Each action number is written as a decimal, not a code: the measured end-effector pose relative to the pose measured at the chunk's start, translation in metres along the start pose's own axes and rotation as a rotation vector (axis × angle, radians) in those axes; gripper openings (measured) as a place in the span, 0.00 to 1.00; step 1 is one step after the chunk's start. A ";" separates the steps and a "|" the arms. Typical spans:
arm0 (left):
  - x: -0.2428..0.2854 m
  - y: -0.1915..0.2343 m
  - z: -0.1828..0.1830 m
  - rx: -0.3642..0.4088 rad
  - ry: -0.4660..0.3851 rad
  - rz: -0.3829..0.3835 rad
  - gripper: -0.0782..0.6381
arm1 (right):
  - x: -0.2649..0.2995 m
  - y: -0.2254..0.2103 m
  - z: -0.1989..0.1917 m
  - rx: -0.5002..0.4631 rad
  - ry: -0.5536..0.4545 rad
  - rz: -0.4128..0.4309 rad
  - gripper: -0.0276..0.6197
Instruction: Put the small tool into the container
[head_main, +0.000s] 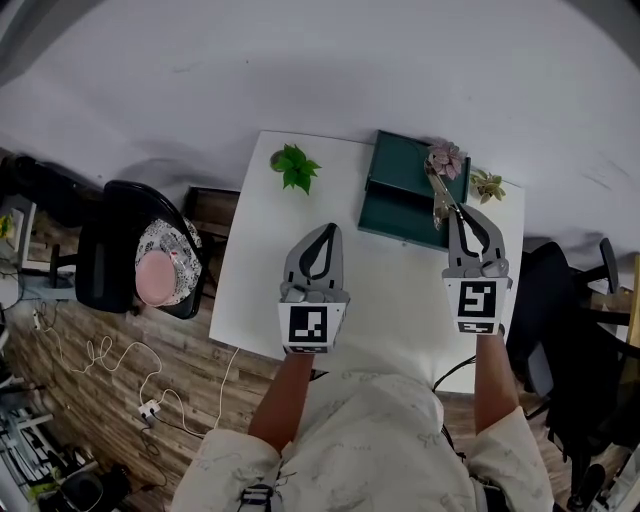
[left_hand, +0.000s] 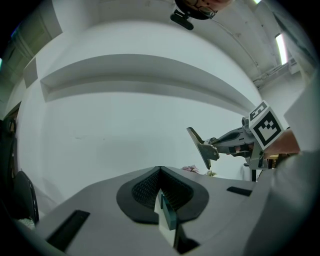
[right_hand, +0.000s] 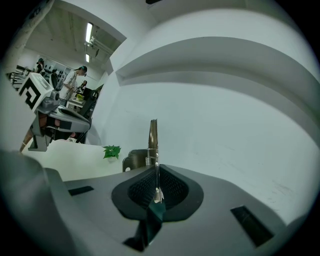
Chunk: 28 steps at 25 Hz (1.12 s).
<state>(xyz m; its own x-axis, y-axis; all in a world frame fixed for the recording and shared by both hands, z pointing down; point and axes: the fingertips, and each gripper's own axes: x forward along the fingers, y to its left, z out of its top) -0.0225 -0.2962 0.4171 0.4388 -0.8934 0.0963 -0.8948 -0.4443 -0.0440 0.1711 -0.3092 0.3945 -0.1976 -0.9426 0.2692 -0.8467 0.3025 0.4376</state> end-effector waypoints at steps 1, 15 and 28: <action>-0.001 0.001 -0.001 -0.002 0.005 0.001 0.12 | 0.001 0.002 -0.001 -0.007 0.005 0.005 0.06; -0.009 0.006 -0.018 0.006 0.041 0.013 0.12 | 0.022 0.030 -0.020 -0.138 0.083 0.065 0.06; -0.011 0.007 -0.030 -0.011 0.065 0.022 0.12 | 0.034 0.045 -0.040 -0.193 0.150 0.109 0.06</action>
<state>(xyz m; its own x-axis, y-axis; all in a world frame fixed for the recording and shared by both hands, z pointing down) -0.0366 -0.2872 0.4455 0.4130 -0.8966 0.1595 -0.9052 -0.4234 -0.0361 0.1461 -0.3221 0.4574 -0.1952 -0.8756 0.4418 -0.7113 0.4365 0.5509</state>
